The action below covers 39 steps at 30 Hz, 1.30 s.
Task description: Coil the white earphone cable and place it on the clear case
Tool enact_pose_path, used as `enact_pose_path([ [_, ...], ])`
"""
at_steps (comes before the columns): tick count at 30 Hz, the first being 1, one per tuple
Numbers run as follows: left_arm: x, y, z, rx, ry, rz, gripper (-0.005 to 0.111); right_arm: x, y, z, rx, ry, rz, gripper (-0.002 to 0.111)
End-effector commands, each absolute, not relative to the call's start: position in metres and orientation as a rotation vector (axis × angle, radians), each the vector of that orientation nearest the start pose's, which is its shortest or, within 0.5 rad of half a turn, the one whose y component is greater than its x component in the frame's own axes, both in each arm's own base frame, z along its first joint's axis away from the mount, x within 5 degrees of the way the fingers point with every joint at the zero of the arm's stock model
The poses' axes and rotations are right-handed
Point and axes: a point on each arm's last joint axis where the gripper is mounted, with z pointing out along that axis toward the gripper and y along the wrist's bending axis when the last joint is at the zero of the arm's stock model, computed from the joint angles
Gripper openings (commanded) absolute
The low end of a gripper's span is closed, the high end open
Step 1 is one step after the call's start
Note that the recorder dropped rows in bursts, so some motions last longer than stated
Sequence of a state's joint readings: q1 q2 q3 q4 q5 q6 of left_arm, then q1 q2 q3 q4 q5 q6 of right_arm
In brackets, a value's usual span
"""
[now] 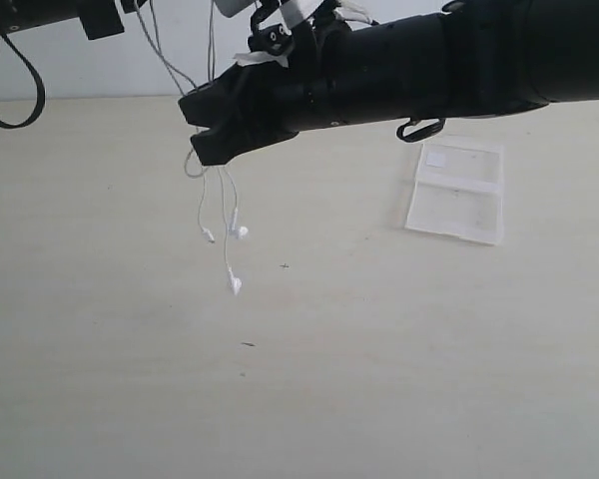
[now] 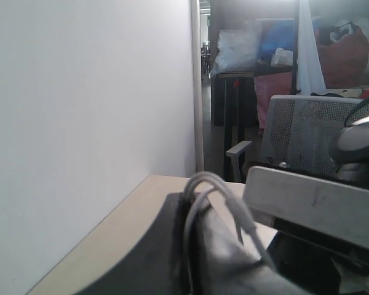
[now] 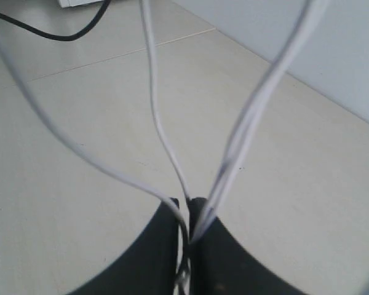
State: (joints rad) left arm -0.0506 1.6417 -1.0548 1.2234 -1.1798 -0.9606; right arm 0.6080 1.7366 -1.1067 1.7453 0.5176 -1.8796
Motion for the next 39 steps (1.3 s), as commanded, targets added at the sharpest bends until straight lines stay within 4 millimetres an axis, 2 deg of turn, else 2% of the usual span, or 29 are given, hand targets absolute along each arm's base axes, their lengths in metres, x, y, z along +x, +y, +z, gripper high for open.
enact_pose_path([
  [1, 0.33, -0.096, 0.312, 0.797, 1.296, -0.891, 0.0, 0.291, 0.255, 0.25, -1.017, 1.781, 0.824, 0.029],
  [5, 0.33, -0.096, 0.312, 0.798, 1.294, -0.892, 0.0, 0.291, 0.255, 0.25, -1.017, 1.781, 0.824, 0.052],
  [8, 0.329, -0.096, 0.313, 0.8, 1.29, -0.897, 0.0, 0.292, 0.254, 0.249, -1.008, 1.792, 0.799, 0.061],
  [12, 0.328, -0.096, 0.314, 0.808, 1.272, -0.913, 0.0, 0.296, 0.251, 0.248, -0.99, 1.813, 0.736, 0.062],
  [26, 0.327, -0.097, 0.314, 0.809, 1.268, -0.92, 0.0, 0.305, 0.257, 0.242, -1.057, 1.767, 0.69, 0.066],
  [30, 0.327, -0.097, 0.314, 0.809, 1.268, -0.92, 0.0, 0.308, 0.26, 0.239, -1.061, 1.769, 0.692, 0.063],
  [36, 0.327, -0.097, 0.314, 0.809, 1.268, -0.92, 0.0, 0.308, 0.26, 0.239, -1.061, 1.769, 0.692, 0.041],
  [39, 0.327, -0.097, 0.314, 0.808, 1.269, -0.922, 0.0, 0.308, 0.26, 0.239, -1.061, 1.769, 0.692, 0.026],
])
